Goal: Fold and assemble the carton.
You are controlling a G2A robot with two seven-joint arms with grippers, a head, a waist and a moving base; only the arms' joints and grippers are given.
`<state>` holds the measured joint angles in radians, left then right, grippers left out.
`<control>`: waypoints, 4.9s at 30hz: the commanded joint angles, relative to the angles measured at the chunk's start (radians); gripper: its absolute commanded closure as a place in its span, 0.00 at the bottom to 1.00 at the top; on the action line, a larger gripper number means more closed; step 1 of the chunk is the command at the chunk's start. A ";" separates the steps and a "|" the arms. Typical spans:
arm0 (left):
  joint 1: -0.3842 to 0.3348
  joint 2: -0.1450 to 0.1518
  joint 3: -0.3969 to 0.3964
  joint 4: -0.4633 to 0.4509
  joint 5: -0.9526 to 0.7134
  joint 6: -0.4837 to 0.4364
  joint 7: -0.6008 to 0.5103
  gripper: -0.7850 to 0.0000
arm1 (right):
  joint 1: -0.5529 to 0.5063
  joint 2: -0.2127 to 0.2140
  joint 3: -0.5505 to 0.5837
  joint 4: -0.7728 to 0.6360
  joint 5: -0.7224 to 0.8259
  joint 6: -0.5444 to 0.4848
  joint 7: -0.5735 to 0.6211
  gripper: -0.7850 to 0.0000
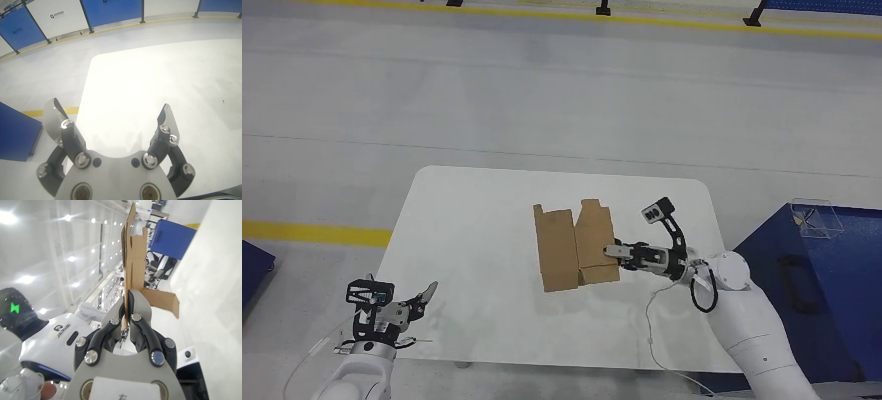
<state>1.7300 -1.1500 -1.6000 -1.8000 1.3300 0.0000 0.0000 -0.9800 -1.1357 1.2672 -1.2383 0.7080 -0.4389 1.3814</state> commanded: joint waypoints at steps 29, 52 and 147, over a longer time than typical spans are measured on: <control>0.000 0.000 0.000 0.000 0.000 0.000 0.000 0.00 | -0.217 0.037 0.158 -0.546 0.095 0.048 -0.131 1.00; 0.000 0.000 0.000 0.000 0.000 0.000 0.000 0.00 | -0.275 -0.073 -0.376 -0.300 1.609 1.321 -0.444 1.00; 0.000 0.000 0.000 0.000 0.000 0.000 0.000 0.00 | -0.510 -0.049 0.417 -0.944 -3.065 0.235 -2.476 1.00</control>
<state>1.7300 -1.1500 -1.6000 -1.8000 1.3300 0.0000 0.0000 -1.5023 -1.1857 1.6749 -2.1876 -2.4833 -0.1084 -1.0961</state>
